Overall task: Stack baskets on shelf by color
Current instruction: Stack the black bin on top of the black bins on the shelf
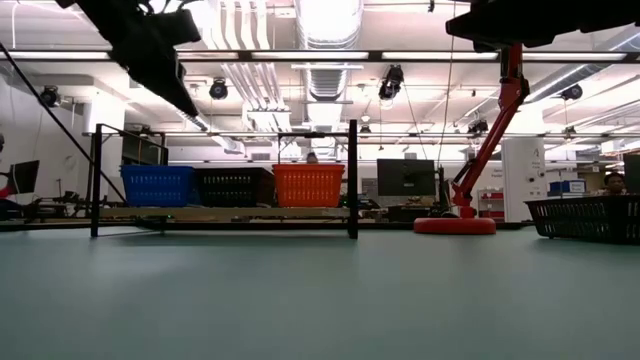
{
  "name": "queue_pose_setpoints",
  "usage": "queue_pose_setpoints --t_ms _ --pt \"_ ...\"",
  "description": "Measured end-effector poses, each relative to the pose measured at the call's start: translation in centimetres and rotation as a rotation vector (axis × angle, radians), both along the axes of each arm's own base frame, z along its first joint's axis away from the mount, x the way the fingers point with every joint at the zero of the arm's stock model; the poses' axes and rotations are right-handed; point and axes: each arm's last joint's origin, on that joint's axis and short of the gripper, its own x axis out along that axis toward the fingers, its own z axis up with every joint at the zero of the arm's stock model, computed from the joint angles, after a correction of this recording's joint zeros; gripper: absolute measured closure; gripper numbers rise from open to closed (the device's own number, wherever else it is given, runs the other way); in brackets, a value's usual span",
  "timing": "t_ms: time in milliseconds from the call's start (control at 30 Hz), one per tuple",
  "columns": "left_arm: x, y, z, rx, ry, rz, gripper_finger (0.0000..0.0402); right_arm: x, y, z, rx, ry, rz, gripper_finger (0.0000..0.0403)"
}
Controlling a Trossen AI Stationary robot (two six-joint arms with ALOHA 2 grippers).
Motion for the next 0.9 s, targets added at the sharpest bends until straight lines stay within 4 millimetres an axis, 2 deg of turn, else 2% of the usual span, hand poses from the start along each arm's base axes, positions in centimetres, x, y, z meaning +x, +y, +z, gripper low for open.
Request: queue_pose_setpoints --t_ms 200,367,567,667,900 --pt "1.1 -2.3 0.2 -0.069 -0.120 -0.058 0.0311 0.2 0.1 -0.2 -0.012 0.007 -0.001 0.0394" --pt "1.4 -4.0 1.3 -0.120 -0.203 -0.108 0.0311 0.3 0.2 0.6 -0.021 -0.023 0.006 0.0394" --pt "2.0 -4.6 3.0 -0.143 -0.375 -0.129 0.0311 0.6 0.3 1.6 -0.077 -0.054 0.019 0.0394" --pt "2.0 -4.6 3.2 -0.143 -0.400 -0.132 0.0310 0.7 0.4 2.4 -0.028 -0.068 0.013 0.0394" --pt "2.5 -4.6 3.0 -0.148 -0.395 -0.127 0.0310 0.7 1.8 3.5 0.034 0.106 0.135 0.0394"
